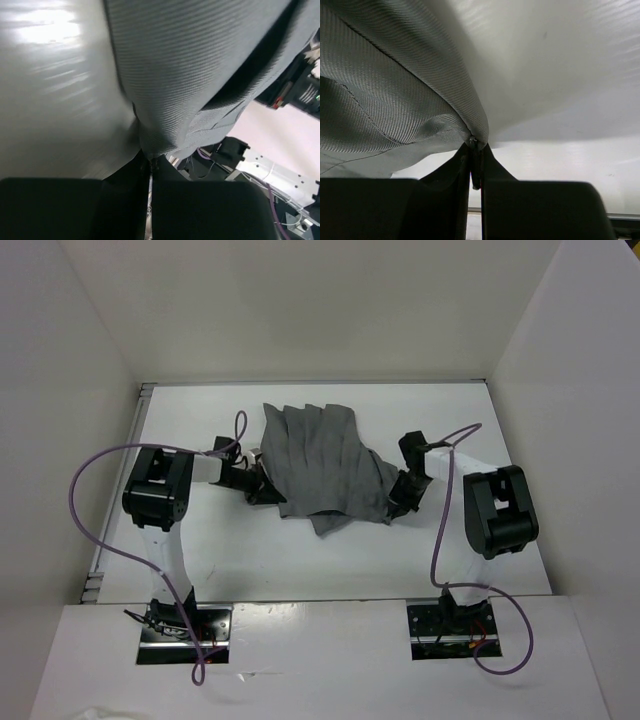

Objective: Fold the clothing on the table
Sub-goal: Flatten the skirt out

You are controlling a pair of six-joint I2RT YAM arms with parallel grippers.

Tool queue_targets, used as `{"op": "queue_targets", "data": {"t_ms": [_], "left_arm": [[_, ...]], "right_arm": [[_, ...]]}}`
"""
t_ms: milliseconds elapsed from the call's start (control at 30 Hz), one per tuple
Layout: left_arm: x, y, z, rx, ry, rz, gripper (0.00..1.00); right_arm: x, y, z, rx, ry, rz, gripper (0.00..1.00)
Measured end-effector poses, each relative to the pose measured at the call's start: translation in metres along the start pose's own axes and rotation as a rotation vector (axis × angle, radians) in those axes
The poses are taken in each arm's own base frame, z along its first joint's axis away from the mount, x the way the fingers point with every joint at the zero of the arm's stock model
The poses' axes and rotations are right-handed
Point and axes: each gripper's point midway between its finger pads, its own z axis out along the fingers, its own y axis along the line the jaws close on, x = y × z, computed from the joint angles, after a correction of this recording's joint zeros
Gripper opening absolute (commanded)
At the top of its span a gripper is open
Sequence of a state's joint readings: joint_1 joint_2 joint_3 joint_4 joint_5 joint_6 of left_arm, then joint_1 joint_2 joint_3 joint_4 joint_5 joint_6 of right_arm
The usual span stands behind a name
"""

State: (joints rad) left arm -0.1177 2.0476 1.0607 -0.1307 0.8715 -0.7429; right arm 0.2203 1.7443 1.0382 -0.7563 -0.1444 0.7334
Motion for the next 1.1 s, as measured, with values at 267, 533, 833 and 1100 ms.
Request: {"op": "queue_targets", "data": {"t_ms": [267, 533, 833, 1100], "left_arm": [[-0.045, -0.035, -0.026, -0.002, -0.093, 0.041, 0.00], [-0.149, -0.236, -0.172, 0.233, -0.469, 0.496, 0.00], [-0.113, -0.254, -0.190, 0.290, -0.440, 0.529, 0.00], [-0.024, -0.243, -0.205, 0.326, -0.347, 0.527, 0.00]], "right_arm": [[-0.062, 0.042, -0.052, -0.167, -0.115, -0.006, 0.00], [-0.173, 0.162, -0.253, -0.576, -0.584, -0.203, 0.00], [-0.163, 0.163, -0.291, -0.634, -0.637, -0.328, 0.00], [-0.081, 0.121, -0.330, -0.691, -0.665, -0.446, 0.00]]}}
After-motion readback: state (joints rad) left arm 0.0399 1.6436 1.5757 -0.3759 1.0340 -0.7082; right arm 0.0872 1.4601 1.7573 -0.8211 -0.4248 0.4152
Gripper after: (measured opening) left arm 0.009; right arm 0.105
